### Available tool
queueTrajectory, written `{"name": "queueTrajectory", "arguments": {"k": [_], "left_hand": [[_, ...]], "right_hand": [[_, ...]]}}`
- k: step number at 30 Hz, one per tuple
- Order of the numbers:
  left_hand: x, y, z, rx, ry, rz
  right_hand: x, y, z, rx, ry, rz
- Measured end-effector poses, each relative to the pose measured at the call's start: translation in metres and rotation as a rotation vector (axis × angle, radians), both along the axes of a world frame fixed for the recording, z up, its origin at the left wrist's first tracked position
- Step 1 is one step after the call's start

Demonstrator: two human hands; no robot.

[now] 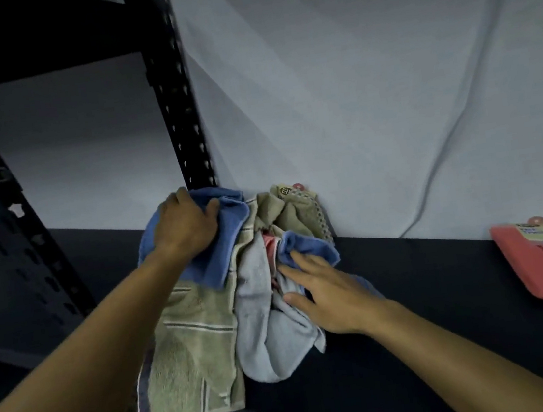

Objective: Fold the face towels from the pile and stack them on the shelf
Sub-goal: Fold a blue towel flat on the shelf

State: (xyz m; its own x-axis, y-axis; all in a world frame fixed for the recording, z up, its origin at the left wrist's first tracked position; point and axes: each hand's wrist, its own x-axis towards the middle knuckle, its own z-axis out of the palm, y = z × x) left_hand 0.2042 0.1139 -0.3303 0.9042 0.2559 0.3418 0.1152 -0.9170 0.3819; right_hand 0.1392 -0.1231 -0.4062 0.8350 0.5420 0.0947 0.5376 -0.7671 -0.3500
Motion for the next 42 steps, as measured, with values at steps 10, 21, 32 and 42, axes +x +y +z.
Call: {"name": "queueTrajectory", "arguments": {"k": [10, 21, 32, 42], "left_hand": [[0.049, 0.019, 0.015, 0.100, 0.305, -0.027], [0.016, 0.012, 0.049, 0.146, -0.236, 0.068], [-0.020, -0.025, 0.131, -0.268, -0.635, -0.215], [-0.080, -0.126, 0.119, -0.615, -0.521, -0.658]], "right_hand": [[-0.005, -0.009, 0.007, -0.061, 0.027, -0.015], [0.000, -0.017, 0.008, 0.041, 0.055, -0.007], [0.004, -0.028, 0.022, 0.452, -0.004, -0.137], [-0.028, -0.093, 0.092, 0.933, -0.172, -0.283]]}}
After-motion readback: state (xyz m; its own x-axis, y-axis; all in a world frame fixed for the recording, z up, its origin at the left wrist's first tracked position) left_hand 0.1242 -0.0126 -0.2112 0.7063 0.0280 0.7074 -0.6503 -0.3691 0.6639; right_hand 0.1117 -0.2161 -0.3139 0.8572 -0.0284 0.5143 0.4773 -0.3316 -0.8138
